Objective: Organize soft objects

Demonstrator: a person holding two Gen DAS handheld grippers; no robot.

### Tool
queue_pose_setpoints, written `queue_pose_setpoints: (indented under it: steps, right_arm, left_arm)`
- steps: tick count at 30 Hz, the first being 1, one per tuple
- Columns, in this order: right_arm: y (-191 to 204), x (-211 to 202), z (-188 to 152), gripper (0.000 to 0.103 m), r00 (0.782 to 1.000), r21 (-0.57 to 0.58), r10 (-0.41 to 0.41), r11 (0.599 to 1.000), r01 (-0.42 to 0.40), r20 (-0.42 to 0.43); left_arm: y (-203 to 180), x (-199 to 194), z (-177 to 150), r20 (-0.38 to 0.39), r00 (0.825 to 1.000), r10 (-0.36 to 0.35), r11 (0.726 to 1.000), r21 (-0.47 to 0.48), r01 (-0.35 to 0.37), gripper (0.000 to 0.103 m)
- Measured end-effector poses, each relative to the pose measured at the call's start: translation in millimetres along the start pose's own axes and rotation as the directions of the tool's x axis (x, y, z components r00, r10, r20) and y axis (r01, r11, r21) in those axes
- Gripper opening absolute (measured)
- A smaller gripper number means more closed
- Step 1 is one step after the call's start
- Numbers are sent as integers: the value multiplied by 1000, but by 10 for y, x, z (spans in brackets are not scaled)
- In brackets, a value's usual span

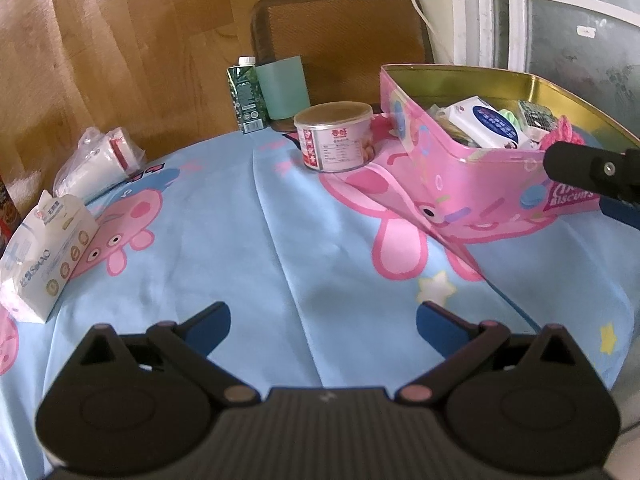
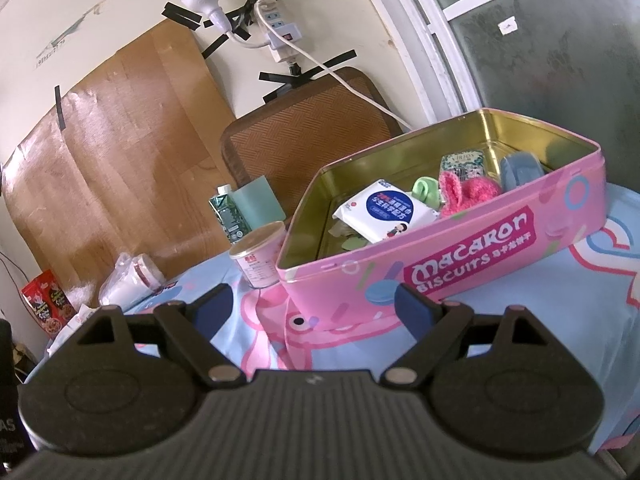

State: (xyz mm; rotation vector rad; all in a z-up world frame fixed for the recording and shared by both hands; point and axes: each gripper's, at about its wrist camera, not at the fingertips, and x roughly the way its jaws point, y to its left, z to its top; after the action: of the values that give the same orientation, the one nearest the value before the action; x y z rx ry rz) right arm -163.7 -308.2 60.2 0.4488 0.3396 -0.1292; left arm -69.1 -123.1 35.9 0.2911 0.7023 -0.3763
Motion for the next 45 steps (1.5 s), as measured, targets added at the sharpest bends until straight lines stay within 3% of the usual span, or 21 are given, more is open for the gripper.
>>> queue_pose_setpoints:
  steps: [45]
  right_arm:
    - [-49, -8, -13, 90, 1000, 11, 0, 1000, 0, -3]
  left_arm:
    - [-106, -9, -37, -3, 1000, 0, 999, 54, 0, 103]
